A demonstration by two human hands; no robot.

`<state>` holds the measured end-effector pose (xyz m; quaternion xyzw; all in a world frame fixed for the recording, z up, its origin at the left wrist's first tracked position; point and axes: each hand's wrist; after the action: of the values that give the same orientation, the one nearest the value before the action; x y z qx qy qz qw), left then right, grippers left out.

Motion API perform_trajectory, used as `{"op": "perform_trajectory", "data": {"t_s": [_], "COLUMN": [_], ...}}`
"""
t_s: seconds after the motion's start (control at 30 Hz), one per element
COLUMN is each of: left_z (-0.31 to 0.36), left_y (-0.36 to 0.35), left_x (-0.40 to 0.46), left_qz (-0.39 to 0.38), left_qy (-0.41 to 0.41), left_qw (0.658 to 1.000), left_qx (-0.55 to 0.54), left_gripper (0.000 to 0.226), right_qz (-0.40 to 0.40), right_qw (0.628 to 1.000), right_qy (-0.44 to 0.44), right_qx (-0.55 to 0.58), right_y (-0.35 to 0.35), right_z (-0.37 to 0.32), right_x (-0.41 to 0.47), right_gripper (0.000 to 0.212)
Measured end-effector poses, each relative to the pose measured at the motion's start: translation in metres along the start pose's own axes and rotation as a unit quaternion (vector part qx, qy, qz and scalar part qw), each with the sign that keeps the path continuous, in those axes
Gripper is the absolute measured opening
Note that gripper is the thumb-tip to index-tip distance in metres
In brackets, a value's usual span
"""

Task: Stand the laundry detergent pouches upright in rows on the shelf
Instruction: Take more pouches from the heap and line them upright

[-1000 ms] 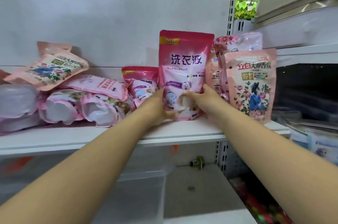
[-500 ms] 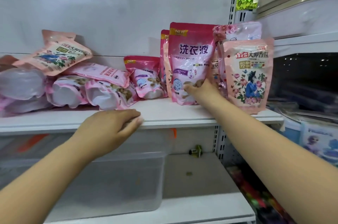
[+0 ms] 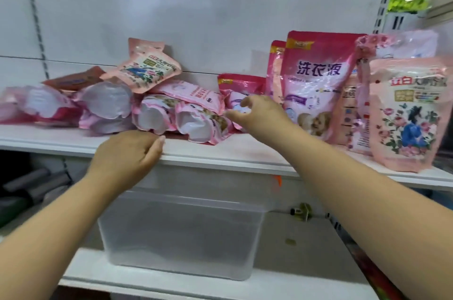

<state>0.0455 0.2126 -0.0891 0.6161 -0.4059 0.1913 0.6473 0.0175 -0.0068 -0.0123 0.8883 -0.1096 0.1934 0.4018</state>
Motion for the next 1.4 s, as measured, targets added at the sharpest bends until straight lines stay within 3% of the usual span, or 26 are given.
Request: {"op": "perform_trajectory", "data": {"t_s": [0.13,0.23,0.37,0.4,0.53,0.77,0.83,0.97,1.03,1.1,1.2,1.3,1.33,1.4], "left_z": [-0.004,-0.003,-0.004,-0.005,-0.006,-0.003,-0.001,0.003,0.005,0.015,0.058,0.096,0.105,0.118], "left_y": [-0.007,-0.007,-0.011,-0.012,-0.016,-0.009,-0.006,0.001,0.01,0.022,0.045,0.061,0.065,0.069], "left_x": [-0.002,-0.003,-0.005,-0.004,-0.005,-0.005,-0.005,0.0,0.001,0.006,0.016,0.018,0.018,0.021], "left_qz": [0.007,0.019,0.021,0.02,0.038,0.05,0.047,-0.025,-0.069,-0.104,-0.11,-0.191,-0.206,-0.2], "left_qy": [0.005,0.01,0.025,0.028,0.027,0.032,0.033,0.036,0.06,0.13,0.161,0.111,0.113,0.095], "left_qw": [0.999,0.999,0.998,0.998,0.997,0.997,0.998,0.998,0.995,0.958,0.843,0.752,0.717,0.687], "left_qx": [0.033,0.04,0.057,0.058,0.055,0.049,0.033,0.039,-0.042,-0.233,-0.501,-0.621,-0.656,-0.692], "left_gripper": [0.079,0.072,0.053,0.051,0.049,0.05,0.06,0.089,0.086,0.063,0.043,0.071,0.064,0.051], "right_qz": [-0.035,-0.004,0.042,0.049,0.071,0.116,0.107,0.098,0.11,0.119,0.097,0.03,0.022,0.034], "right_qw": [0.972,0.929,0.914,0.906,0.866,0.761,0.718,0.655,0.642,0.634,0.638,0.665,0.681,0.699], "right_qy": [-0.134,-0.203,-0.227,-0.231,-0.213,-0.105,-0.081,-0.023,-0.007,0.033,0.074,0.102,0.106,0.101], "right_qx": [0.189,0.309,0.334,0.352,0.447,0.63,0.683,0.749,0.759,0.764,0.76,0.739,0.724,0.707], "right_y": [-0.034,-0.06,-0.098,-0.098,-0.075,-0.048,-0.031,0.003,0.017,0.03,0.048,0.063,0.066,0.074], "right_z": [-0.011,-0.007,0.024,0.023,-0.003,-0.015,-0.012,-0.01,-0.013,-0.019,-0.027,-0.032,-0.032,-0.03], "right_x": [0.044,0.071,0.116,0.117,0.087,0.057,0.042,0.016,0.011,0.008,0.0,-0.012,-0.015,-0.02], "right_gripper": [0.034,0.055,0.1,0.097,0.046,0.052,0.047,0.022,0.018,0.016,0.015,0.008,0.007,0.004]}}
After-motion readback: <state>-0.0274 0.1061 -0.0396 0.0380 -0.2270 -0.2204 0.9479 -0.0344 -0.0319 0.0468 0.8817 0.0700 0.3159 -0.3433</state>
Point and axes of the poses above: each hand's wrist, its own x-axis towards the middle knuckle, its own y-axis out of the back of the hand, z = x × y, and after that the axes turned 15 degrees about x, right-handed
